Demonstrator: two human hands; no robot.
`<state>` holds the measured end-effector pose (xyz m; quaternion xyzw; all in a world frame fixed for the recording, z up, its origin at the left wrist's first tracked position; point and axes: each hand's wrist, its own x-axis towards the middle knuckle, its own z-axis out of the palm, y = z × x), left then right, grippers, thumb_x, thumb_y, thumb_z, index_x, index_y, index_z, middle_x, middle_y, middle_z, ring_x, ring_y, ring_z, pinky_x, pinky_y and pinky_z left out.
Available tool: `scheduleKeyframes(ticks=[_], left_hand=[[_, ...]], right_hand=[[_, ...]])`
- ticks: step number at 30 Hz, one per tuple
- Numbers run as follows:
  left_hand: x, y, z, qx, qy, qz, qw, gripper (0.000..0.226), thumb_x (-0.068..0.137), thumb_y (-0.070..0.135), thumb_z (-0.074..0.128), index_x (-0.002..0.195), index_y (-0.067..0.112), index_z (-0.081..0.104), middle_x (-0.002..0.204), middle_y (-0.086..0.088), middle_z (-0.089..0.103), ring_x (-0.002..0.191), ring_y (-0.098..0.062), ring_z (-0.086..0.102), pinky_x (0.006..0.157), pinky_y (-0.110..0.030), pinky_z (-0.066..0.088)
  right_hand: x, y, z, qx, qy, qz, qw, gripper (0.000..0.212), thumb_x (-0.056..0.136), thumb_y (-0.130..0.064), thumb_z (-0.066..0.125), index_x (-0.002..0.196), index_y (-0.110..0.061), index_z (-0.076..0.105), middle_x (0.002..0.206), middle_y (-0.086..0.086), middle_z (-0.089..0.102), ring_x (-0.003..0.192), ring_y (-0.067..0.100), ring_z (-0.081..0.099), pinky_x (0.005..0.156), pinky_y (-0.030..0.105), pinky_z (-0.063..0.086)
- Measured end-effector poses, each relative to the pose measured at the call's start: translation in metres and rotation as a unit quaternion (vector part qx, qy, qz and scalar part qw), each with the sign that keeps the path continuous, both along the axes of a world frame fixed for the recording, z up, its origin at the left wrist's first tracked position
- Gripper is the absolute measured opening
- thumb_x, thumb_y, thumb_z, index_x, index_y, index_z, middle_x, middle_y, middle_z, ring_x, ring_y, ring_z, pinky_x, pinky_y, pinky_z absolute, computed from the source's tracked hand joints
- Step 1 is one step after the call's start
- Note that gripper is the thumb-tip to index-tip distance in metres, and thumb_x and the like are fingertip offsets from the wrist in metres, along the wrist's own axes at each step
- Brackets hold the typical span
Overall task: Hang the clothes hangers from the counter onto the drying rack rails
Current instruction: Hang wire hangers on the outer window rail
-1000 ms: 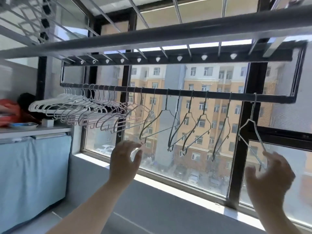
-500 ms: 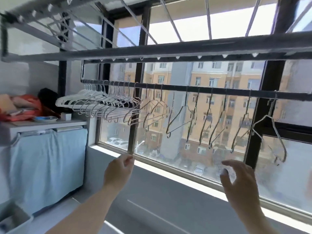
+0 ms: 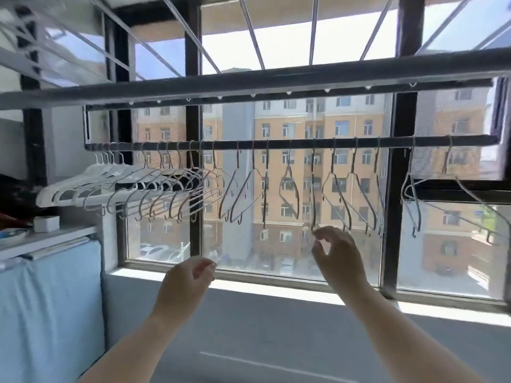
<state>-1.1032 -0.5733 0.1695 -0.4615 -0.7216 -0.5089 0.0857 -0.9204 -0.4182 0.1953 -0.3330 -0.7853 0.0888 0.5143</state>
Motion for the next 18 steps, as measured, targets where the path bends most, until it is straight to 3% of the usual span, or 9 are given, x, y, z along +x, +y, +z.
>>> scheduleKeyframes(ticks=[4, 6, 8, 11, 13, 18], left_hand=[[-0.004, 0.017, 0.007, 0.011, 0.004, -0.035, 0.999, 0.027, 0.087, 0.01, 0.058, 0.067, 0.029, 0.057, 0.062, 0.01, 0.061, 0.059, -0.001, 0.06, 0.056, -0.008, 0.042], [-0.002, 0.035, 0.011, 0.01, 0.01, -0.052, 0.999, 0.013, 0.087, 0.011, 0.058, 0.079, 0.016, 0.067, 0.066, 0.006, 0.062, 0.064, -0.007, 0.06, 0.061, -0.011, 0.044], [0.003, 0.05, 0.017, 0.02, 0.028, -0.061, 0.998, 0.014, 0.088, 0.013, 0.057, 0.092, 0.006, 0.069, 0.074, 0.003, 0.063, 0.07, -0.011, 0.06, 0.068, -0.018, 0.049], [0.015, 0.087, 0.03, 0.048, 0.057, -0.083, 0.994, 0.019, 0.09, 0.019, 0.054, 0.099, 0.007, 0.066, 0.084, 0.002, 0.064, 0.074, -0.007, 0.059, 0.069, -0.01, 0.046], [0.027, 0.115, 0.037, 0.079, 0.056, -0.082, 0.992, 0.023, 0.09, 0.024, 0.054, 0.104, 0.009, 0.063, 0.094, 0.0, 0.066, 0.086, -0.012, 0.062, 0.077, -0.017, 0.046], [0.054, 0.17, 0.041, 0.103, 0.054, -0.063, 0.991, 0.044, 0.087, 0.038, 0.056, 0.124, 0.017, 0.051, 0.124, 0.002, 0.057, 0.113, -0.013, 0.054, 0.091, -0.018, 0.038]], right_hand=[[-0.003, 0.011, 0.024, 0.006, -0.013, -0.025, 1.0, 0.024, 0.091, -0.005, 0.05, 0.113, -0.004, 0.06, 0.117, 0.009, 0.062, 0.112, 0.022, 0.053, 0.096, 0.025, 0.038], [-0.006, 0.022, 0.035, 0.02, -0.022, -0.038, 0.999, 0.025, 0.092, -0.005, 0.049, 0.114, -0.004, 0.06, 0.119, 0.009, 0.061, 0.112, 0.022, 0.055, 0.096, 0.025, 0.038], [-0.006, 0.029, 0.047, 0.032, -0.032, -0.036, 0.998, 0.025, 0.092, -0.005, 0.049, 0.115, -0.005, 0.06, 0.12, 0.009, 0.062, 0.111, 0.021, 0.056, 0.095, 0.023, 0.038], [-0.008, 0.052, 0.07, 0.048, -0.039, -0.042, 0.997, 0.025, 0.093, -0.006, 0.047, 0.115, -0.006, 0.061, 0.118, 0.008, 0.063, 0.108, 0.021, 0.058, 0.088, 0.019, 0.038], [-0.011, 0.069, 0.09, 0.044, -0.047, -0.038, 0.997, 0.026, 0.094, -0.007, 0.045, 0.116, -0.006, 0.06, 0.118, 0.008, 0.063, 0.107, 0.021, 0.058, 0.083, 0.016, 0.036], [-0.02, 0.106, 0.134, 0.047, -0.102, -0.013, 0.994, 0.028, 0.096, -0.012, 0.044, 0.121, -0.008, 0.057, 0.125, 0.007, 0.06, 0.113, 0.02, 0.056, 0.09, 0.02, 0.038]])
